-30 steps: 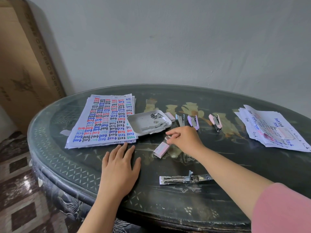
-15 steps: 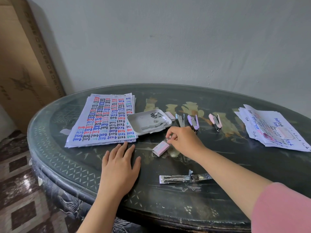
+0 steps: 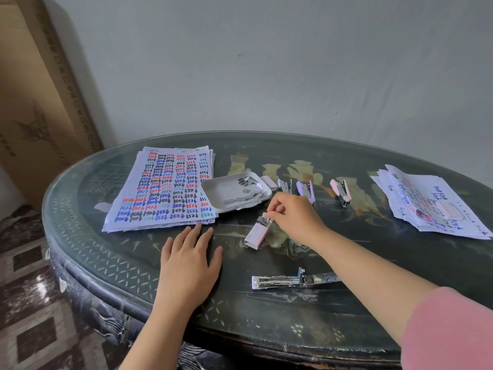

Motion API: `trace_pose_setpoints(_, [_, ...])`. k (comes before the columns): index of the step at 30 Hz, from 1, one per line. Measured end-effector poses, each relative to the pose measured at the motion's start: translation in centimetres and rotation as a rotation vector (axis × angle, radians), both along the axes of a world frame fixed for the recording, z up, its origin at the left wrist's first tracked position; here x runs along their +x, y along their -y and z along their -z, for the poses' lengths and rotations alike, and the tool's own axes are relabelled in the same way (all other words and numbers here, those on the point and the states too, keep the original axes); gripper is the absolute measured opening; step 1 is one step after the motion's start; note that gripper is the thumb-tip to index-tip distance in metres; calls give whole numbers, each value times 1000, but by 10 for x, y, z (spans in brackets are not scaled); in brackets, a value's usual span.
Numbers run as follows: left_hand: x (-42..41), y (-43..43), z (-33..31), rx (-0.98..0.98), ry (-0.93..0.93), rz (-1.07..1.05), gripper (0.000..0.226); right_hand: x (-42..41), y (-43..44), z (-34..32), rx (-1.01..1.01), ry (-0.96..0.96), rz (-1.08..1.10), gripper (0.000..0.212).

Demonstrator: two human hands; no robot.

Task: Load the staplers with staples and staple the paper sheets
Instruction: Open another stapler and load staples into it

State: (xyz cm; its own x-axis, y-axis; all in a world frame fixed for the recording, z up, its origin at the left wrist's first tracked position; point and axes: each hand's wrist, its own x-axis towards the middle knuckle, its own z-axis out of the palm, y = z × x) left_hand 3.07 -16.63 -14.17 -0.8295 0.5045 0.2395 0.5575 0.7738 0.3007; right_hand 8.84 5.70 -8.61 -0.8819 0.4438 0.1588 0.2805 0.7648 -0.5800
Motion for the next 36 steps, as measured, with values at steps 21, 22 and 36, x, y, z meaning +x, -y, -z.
trace_pose_setpoints(21, [38,-10,-2,352,107,417,31,104,47,-8,132,140,-294,30])
trace_pose_setpoints(22, [38,-9,-2,351,106,416,30,105,48,-6,136,123,-285,29])
trace_pose_setpoints(36, [38,-8,2,325,75,424,33,106,42,12,33,6,-318,32])
